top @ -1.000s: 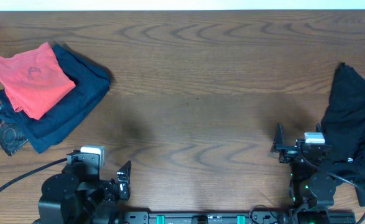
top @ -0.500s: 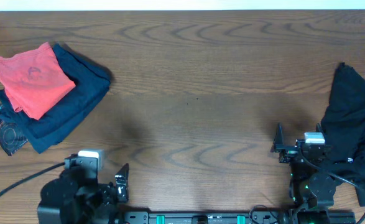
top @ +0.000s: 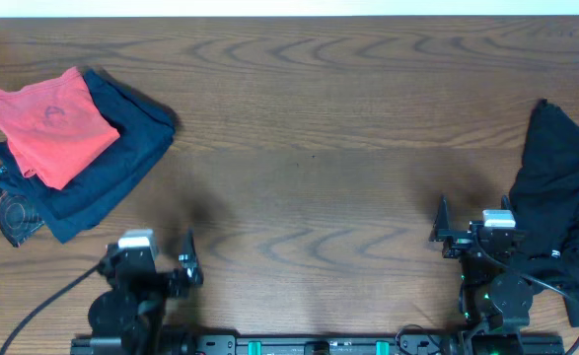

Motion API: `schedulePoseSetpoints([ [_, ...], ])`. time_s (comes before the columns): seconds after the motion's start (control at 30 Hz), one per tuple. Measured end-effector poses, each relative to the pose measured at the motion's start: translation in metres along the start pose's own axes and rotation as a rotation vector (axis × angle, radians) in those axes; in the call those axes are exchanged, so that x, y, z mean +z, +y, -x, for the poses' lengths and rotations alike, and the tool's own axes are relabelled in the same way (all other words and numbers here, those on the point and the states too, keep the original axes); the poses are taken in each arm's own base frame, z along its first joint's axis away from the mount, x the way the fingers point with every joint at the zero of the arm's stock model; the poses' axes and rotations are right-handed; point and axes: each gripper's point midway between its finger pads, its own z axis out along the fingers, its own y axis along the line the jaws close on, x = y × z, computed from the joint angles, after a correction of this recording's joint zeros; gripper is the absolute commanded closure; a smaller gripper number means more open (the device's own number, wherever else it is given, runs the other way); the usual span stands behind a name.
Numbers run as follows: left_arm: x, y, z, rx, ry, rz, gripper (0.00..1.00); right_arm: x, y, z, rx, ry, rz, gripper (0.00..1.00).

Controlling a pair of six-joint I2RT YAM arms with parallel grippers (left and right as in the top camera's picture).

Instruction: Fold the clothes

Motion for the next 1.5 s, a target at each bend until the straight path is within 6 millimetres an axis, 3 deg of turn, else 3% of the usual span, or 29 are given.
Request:
schedulePoseSetpoints([
  [0.13,0.027,-0.003,0.037,0.027,-0.26,-0.019,0.02,0.0,0.0,0.0,0.0,0.0,0.0,0.01],
  [0.23,0.036,-0.004,0.049,0.049,-0.406,-0.029,0.02,0.0,0.0,0.0,0.0,0.0,0.0,0.01],
  [0.3,0.046,-0.003,0.036,0.061,-0.404,-0.026,0.02,0.0,0.0,0.0,0.0,0.0,0.0,0.01],
  [0.4,0.066,0.002,-0.008,0.073,-0.256,-0.013,0.02,0.0,0.0,0.0,0.0,-0.001,0.0,0.01],
  [0.43,0.067,0.002,-0.011,0.073,-0.244,-0.012,0.02,0.0,0.0,0.001,0.0,-0.003,0.001,0.01],
  [1.5,0.066,0.002,-0.011,0.076,-0.244,-0.011,0.02,0.0,0.0,0.0,0.0,-0.001,0.0,0.01],
])
